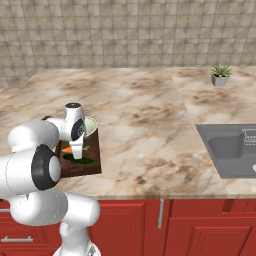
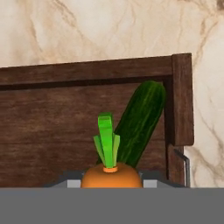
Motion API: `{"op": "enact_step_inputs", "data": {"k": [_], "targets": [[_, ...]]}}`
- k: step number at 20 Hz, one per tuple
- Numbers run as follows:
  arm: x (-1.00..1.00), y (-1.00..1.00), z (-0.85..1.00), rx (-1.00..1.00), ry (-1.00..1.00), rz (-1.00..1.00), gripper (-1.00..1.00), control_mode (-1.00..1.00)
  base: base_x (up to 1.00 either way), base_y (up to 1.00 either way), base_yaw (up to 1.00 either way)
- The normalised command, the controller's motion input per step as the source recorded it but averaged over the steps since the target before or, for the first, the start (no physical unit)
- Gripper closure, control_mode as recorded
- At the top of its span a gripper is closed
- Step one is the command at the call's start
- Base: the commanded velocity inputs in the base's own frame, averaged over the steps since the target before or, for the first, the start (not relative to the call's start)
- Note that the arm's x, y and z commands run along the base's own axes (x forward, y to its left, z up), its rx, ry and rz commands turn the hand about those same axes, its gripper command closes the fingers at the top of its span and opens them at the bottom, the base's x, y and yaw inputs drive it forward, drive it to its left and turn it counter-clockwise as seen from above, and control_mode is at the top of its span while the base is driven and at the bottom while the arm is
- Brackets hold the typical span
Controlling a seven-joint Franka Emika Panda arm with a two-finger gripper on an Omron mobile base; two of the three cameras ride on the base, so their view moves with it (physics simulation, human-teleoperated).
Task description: Place the two vegetables and bowl onto the tray for setting up a vegetable dip station.
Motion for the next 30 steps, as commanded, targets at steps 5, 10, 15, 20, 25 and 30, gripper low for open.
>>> {"op": "enact_step_inputs", "data": {"k": [5, 10, 15, 20, 25, 30], "targets": [[0.01, -0.09, -0.27, 0.0, -0.05, -0.04, 1.0, -1.0, 0.0, 0.0, 0.0], [0.0, -0.02, -0.12, 0.0, -0.06, -0.01, 1.0, -1.0, 0.0, 0.0, 0.0], [0.03, 0.0, -0.02, 0.0, -0.05, 0.0, -1.0, -1.0, 0.0, 0.0, 0.0], [0.15, -0.04, 0.0, 0.0, -0.03, 0.0, -1.0, -1.0, 0.0, 0.0, 0.0], [0.11, -0.06, 0.0, 0.0, -0.01, 0.0, -1.0, -1.0, 0.0, 0.0, 0.0], [-0.03, -0.07, 0.0, 0.0, 0.0, 0.0, -1.0, -1.0, 0.0, 0.0, 0.0]]}}
